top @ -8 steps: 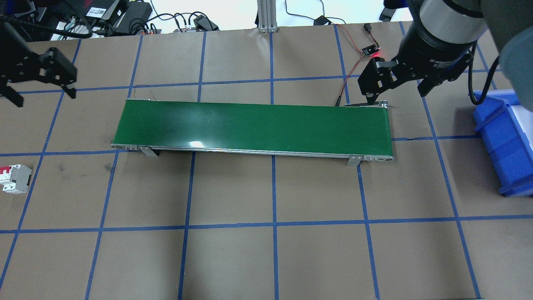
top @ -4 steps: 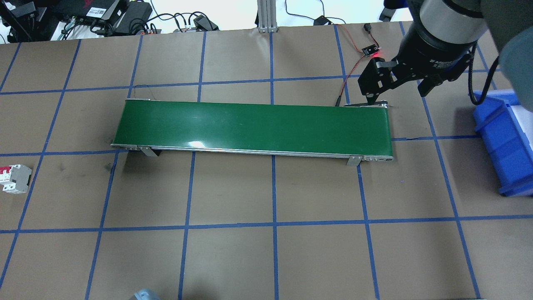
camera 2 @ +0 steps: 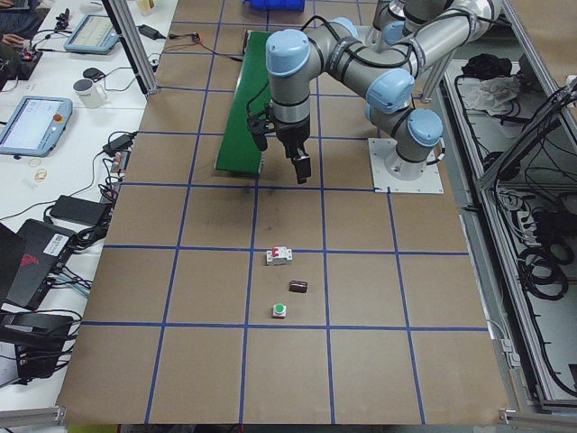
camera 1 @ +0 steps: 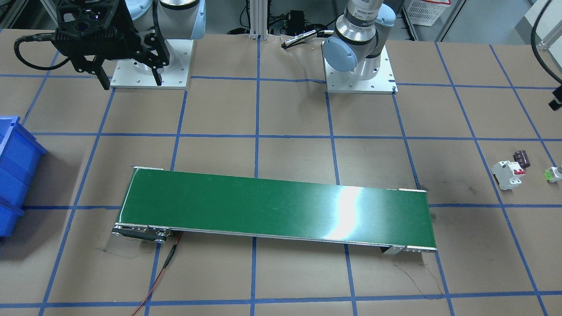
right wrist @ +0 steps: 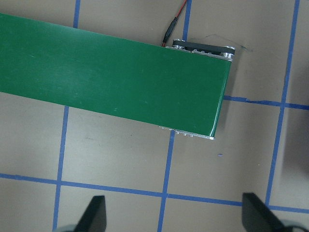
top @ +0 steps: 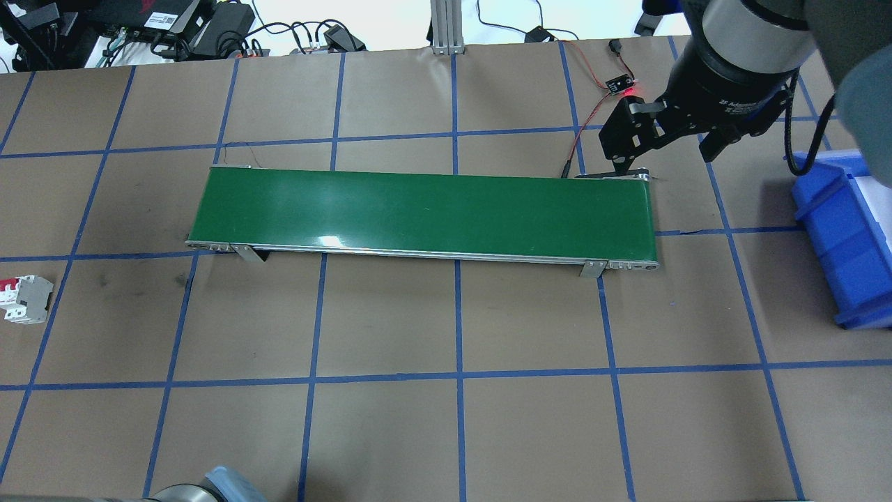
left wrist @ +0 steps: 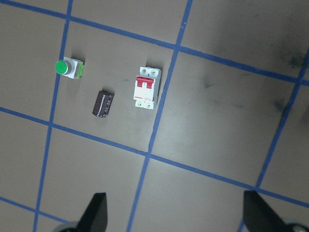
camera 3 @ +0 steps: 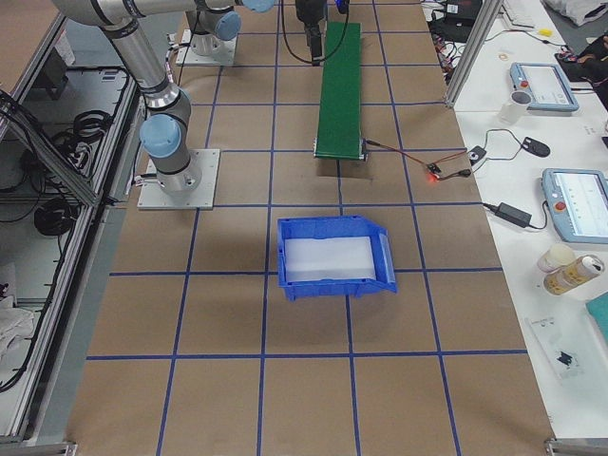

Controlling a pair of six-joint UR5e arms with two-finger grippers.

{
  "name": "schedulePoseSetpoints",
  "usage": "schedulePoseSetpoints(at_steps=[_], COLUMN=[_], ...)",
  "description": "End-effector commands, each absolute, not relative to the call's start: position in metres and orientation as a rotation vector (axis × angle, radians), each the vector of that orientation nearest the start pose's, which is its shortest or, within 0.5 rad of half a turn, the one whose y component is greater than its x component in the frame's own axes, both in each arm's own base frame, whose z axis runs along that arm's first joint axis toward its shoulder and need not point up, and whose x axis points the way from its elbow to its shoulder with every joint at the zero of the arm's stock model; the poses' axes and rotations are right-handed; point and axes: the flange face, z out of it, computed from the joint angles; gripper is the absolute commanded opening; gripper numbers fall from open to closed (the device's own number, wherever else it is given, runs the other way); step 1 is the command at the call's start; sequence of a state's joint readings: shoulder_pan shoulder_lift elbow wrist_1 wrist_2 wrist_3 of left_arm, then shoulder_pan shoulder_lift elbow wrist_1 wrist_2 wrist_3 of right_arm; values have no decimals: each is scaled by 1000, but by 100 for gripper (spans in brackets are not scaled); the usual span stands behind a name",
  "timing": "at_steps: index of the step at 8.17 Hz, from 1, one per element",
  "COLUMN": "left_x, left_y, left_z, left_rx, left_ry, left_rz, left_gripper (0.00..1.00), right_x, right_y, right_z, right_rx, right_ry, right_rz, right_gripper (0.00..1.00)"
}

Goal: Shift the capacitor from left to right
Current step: 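Lower the left gripper onto the brown capacitor and close on it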

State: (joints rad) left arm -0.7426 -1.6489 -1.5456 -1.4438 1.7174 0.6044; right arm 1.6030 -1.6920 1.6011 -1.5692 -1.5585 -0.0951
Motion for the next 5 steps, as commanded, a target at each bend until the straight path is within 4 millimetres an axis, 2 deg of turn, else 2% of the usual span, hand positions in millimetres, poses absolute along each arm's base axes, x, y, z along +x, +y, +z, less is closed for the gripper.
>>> schedulePoseSetpoints(at_steps=[1, 3, 5], left_x=[403, 412, 444], left_y=[-436, -446, -452], left_z=[406, 372, 351], left_rx=[-298, -256, -151], left_ry=[3002, 3109, 3050], left_rz=[116, 66, -18], left_gripper=[100, 100, 100], right_x=[149, 149, 149], right_y=[-443, -443, -443], right_z=[530, 529, 530], right_rx=[-200, -200, -202], right_ry=[3123, 3123, 3122], right_rz=[-142, -140, -142], right_gripper=[100, 100, 100])
